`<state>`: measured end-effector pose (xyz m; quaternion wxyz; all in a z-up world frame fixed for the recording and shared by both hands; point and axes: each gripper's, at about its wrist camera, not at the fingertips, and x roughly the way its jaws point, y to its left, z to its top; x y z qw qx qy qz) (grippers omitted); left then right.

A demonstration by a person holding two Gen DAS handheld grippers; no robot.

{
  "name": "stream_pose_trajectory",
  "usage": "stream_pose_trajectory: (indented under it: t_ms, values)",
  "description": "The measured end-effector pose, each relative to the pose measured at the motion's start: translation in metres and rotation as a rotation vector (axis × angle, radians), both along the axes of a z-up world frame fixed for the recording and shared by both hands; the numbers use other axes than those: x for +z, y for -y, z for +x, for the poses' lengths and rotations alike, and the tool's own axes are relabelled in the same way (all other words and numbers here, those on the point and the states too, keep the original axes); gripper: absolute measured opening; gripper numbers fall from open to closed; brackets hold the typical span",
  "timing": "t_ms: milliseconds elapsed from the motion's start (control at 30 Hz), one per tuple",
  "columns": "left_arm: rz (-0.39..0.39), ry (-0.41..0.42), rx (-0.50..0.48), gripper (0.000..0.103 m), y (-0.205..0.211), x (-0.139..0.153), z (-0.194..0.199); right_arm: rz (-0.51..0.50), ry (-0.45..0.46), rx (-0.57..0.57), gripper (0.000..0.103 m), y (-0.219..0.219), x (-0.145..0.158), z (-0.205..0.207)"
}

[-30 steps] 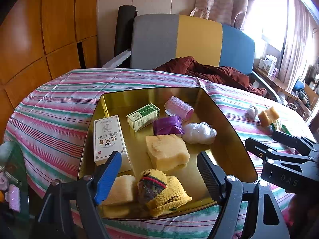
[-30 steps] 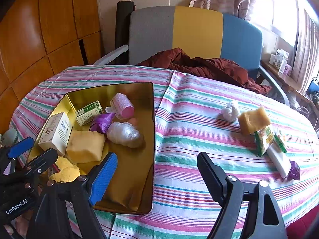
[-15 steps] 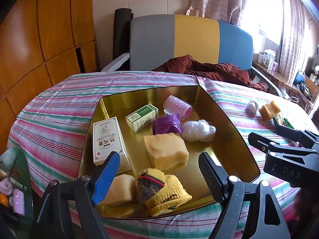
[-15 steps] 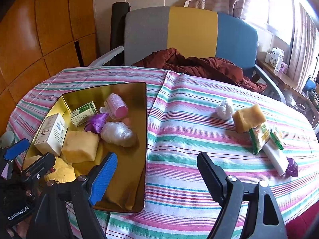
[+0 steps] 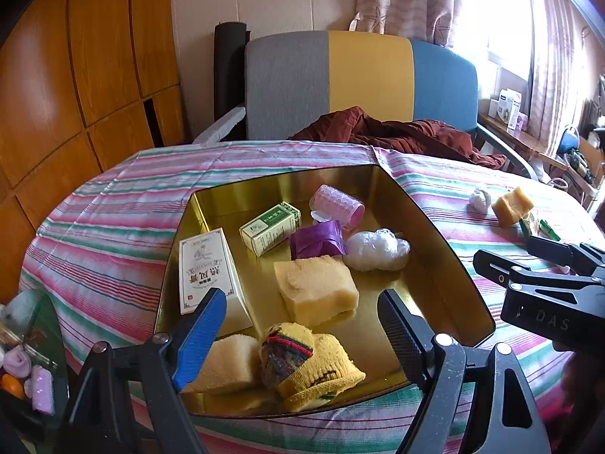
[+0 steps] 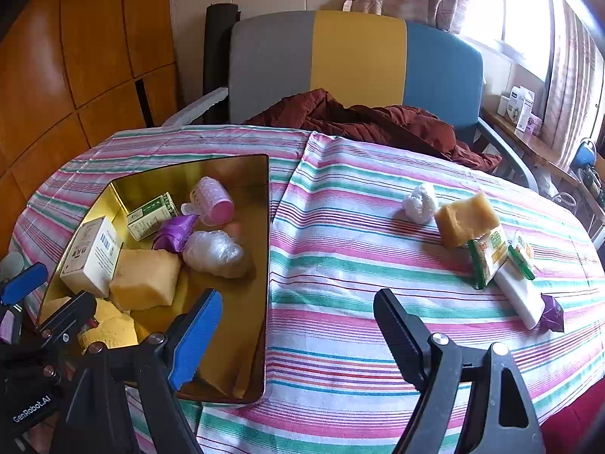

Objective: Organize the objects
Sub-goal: 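Hold both tools open above the tray, then move them toward the remaining items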

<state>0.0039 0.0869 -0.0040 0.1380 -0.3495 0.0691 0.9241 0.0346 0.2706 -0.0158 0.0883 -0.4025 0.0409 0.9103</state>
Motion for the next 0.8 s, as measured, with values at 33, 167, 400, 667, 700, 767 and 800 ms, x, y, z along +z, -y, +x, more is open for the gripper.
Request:
stream_pose_trajectory:
  t_ms: [33,167,400,667,700,767,800]
  values:
    - [-0.002,-0.003,-0.001,0.083,0.0,0.001,0.0,-0.001,0.001,-0.001,0.084,-0.001,0.0,0.0]
    - [-0.01,-0.013,-0.005,0.083,-0.002,0.003,0.002,0.001,0.004,-0.009,0.084,-0.006,-0.001,0.001]
    - [-0.018,-0.028,-0.011,0.083,-0.003,0.005,0.004,0.007,0.004,-0.055,0.084,-0.025,0.001,0.003]
    - [-0.026,-0.03,-0.012,0.083,-0.004,0.006,0.004,-0.018,0.021,-0.139,0.084,-0.068,0.006,0.008]
    - [-0.028,-0.03,-0.013,0.083,-0.005,0.005,0.004,-0.03,0.026,-0.153,0.084,-0.075,0.007,0.008]
    - [-0.034,-0.026,-0.016,0.083,-0.007,0.004,0.004,-0.059,0.035,-0.184,0.084,-0.09,0.008,0.01]
    - [-0.036,-0.022,-0.017,0.083,-0.008,0.003,0.004,-0.074,0.04,-0.198,0.084,-0.097,0.008,0.01]
